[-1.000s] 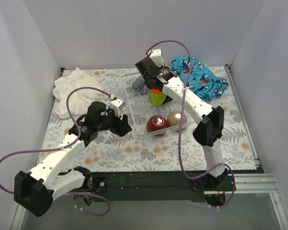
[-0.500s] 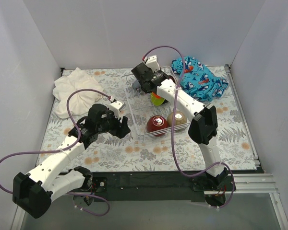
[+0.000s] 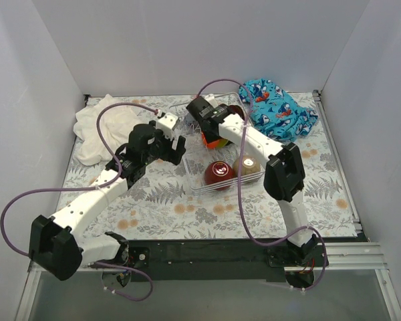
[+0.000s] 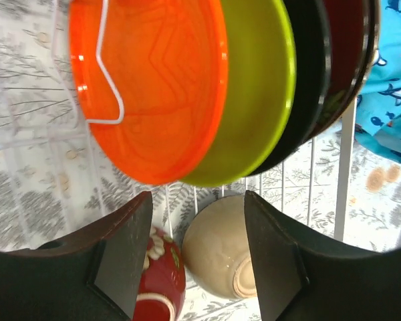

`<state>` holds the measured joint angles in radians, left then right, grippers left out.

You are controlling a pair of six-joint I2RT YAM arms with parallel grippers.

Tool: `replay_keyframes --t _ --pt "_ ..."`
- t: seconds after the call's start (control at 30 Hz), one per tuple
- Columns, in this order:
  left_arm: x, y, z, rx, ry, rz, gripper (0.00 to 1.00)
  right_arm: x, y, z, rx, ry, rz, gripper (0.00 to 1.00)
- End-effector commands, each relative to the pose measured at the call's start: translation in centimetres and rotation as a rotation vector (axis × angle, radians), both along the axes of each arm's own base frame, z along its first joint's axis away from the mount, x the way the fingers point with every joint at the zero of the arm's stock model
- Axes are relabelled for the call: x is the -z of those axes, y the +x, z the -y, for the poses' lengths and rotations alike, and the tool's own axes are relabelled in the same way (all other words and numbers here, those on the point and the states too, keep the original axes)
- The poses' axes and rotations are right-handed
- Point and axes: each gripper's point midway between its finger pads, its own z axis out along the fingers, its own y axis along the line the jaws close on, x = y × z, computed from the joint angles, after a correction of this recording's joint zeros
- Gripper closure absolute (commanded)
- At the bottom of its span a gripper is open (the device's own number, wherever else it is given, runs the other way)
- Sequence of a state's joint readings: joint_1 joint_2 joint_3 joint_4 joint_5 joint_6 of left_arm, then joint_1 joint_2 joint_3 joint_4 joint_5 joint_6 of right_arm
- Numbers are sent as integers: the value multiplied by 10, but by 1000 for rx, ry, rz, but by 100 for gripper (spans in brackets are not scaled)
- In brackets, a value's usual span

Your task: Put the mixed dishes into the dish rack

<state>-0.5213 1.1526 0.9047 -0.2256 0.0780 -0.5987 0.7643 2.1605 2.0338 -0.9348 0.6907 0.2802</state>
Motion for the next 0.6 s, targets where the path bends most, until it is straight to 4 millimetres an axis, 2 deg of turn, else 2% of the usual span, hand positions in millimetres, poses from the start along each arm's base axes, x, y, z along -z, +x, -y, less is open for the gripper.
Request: replay_keyframes --t 0.0,0.07,0.1,0.13,0.17,0.2,0.23,0.27,0.3,0.33,0.37,0.4,0.43,0.47,0.5,0.53,0.57 --pt "-39 66 -5 -62 -28 174 23 -80 -5 16 -26 243 44 35" --pt "-61 91 6 -27 -83 226 26 -90 -5 29 4 281 54 31" --pt "-50 108 9 -28 -85 201 32 -97 -3 42 10 319 53 30" --pt "-51 119 15 -19 -94 215 36 -98 -3 47 -12 335 43 31" --pt "-67 129 23 5 -119 247 40 -105 -4 42 -84 391 26 42" --pt "-68 135 29 21 -127 254 50 -95 0 58 -87 408 -11 54" --pt "-59 146 38 45 -134 258 54 -94 1 63 -104 435 -30 61" --pt "-67 152 45 70 -150 286 61 -94 0 65 -127 479 -52 77" --pt "-63 159 49 77 -154 288 69 -94 6 86 -112 480 -47 93" --pt "-52 169 55 84 -156 276 86 -86 6 98 -93 478 -68 99" --pt "-43 176 59 85 -155 259 93 -83 7 108 -73 481 -74 99" --pt "-54 186 64 83 -167 278 99 -81 10 127 -29 492 -75 99" --pt "-50 193 65 78 -169 270 100 -73 8 138 -1 490 -93 99" --pt "-29 202 70 74 -169 228 100 -69 7 146 17 487 -104 99" --pt "-29 208 73 68 -175 228 100 -67 8 159 47 501 -107 99" --pt "-34 215 76 61 -190 242 100 -57 3 162 53 520 -142 99" --pt "-23 222 79 60 -195 221 100 -55 0 164 59 542 -152 99"
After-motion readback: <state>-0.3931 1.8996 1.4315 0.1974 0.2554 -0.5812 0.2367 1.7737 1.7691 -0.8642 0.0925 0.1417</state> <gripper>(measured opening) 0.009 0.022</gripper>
